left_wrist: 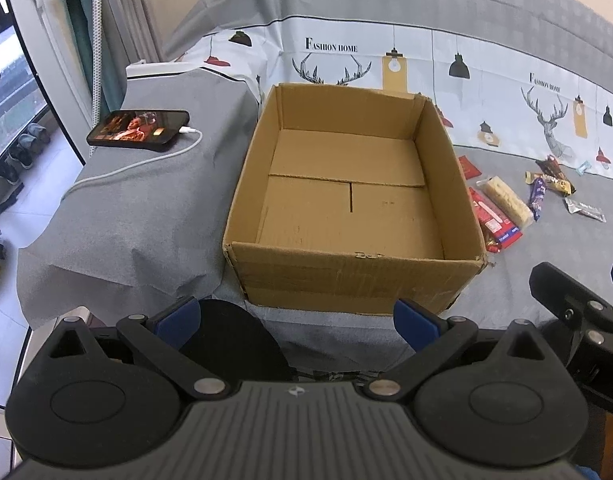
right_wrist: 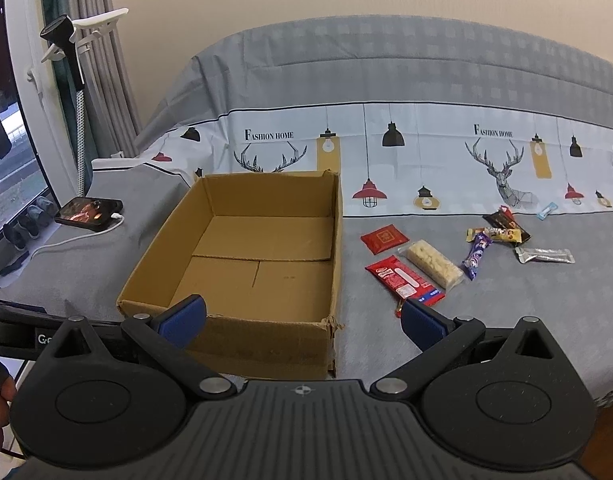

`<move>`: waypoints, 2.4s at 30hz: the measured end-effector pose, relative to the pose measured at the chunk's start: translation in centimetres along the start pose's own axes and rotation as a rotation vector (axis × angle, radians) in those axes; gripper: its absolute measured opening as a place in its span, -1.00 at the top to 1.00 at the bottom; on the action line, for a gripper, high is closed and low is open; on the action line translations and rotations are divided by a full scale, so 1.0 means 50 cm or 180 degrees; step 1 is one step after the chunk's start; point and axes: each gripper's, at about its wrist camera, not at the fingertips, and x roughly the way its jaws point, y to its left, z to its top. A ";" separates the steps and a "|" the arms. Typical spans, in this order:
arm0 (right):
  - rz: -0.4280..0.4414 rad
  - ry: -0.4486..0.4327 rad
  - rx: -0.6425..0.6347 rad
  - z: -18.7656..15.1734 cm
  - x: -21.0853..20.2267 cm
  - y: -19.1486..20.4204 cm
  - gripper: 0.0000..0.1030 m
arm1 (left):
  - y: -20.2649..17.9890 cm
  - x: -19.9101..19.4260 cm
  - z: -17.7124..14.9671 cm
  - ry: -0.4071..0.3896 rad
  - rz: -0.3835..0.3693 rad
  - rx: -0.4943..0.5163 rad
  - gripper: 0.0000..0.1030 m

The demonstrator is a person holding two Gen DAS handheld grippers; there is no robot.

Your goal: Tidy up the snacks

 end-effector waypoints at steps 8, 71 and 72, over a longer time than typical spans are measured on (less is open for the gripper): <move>-0.0001 0.0010 0.0250 -0.005 0.021 -0.056 -0.99 | -0.047 0.018 0.019 0.0042 0.0025 0.0156 -1.00; -0.1894 0.0592 0.1611 0.074 0.631 -0.897 0.53 | -0.780 0.631 0.360 0.1057 -0.0448 0.0806 0.21; -0.1855 0.0569 0.1655 0.071 0.622 -0.898 0.56 | -0.780 0.620 0.357 0.0993 -0.0464 0.0830 0.21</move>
